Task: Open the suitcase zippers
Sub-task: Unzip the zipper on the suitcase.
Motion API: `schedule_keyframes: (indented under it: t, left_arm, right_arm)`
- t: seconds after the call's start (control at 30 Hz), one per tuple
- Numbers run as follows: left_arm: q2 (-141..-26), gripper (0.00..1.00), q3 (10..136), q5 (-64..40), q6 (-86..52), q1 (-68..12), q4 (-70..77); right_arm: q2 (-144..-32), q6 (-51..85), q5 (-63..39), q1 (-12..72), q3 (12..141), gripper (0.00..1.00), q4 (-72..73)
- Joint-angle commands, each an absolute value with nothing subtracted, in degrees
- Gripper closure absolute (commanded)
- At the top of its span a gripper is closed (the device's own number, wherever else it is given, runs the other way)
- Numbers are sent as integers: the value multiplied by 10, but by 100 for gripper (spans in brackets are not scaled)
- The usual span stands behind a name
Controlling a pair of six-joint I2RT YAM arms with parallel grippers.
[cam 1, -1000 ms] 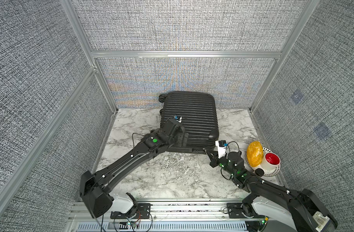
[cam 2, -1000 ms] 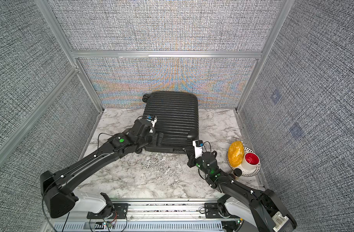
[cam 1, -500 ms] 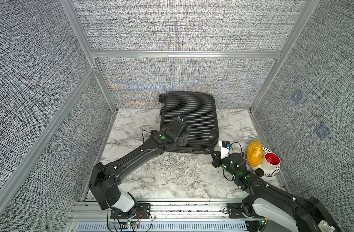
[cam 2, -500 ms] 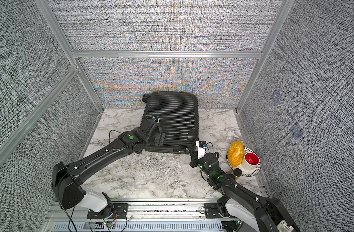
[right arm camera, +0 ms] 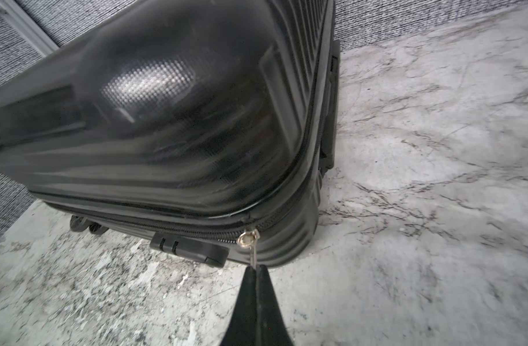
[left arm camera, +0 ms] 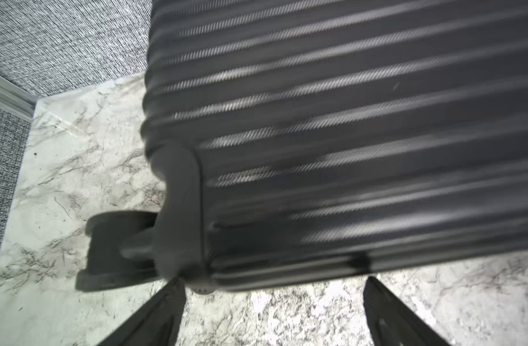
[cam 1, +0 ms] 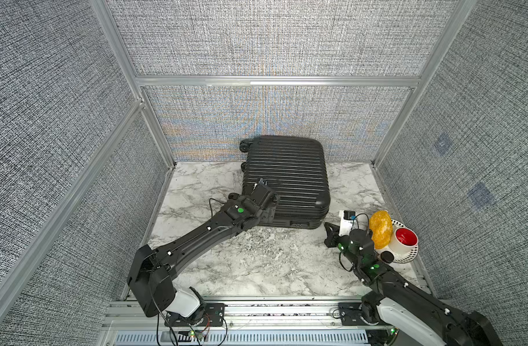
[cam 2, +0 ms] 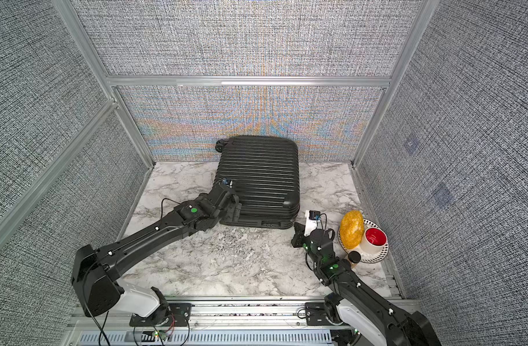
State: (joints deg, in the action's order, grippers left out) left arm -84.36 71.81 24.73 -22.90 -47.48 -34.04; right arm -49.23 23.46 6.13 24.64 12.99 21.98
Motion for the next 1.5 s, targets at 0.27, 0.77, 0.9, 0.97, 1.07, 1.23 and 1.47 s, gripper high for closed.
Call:
schedule_keyframes:
  t: [0.27, 0.77, 0.9, 0.97, 1.07, 1.23, 1.47]
  left_arm:
    - [-786, 7, 687, 231, -234, -473, -337]
    - [-607, 2, 538, 44, -266, -315, -335]
    - [-644, 2, 565, 117, -228, -307, -357]
    - [-680, 2, 595, 130, -207, -300, -373]
    - [-719, 2, 619, 121, -173, -293, -366]
    - [-763, 6, 640, 98, -141, -277, -352]
    - [-792, 13, 653, 58, -127, -250, -319]
  right_arm:
    - [-534, 207, -72, 158, 145, 100, 289]
    - [-567, 205, -130, 158, 157, 100, 293]
    - [-566, 205, -131, 158, 155, 100, 293]
    - [-564, 205, -131, 158, 156, 100, 293]
    - [-563, 204, -132, 158, 155, 100, 294]
    - [-562, 203, -134, 158, 155, 100, 292]
    - [-562, 203, -141, 158, 154, 100, 293]
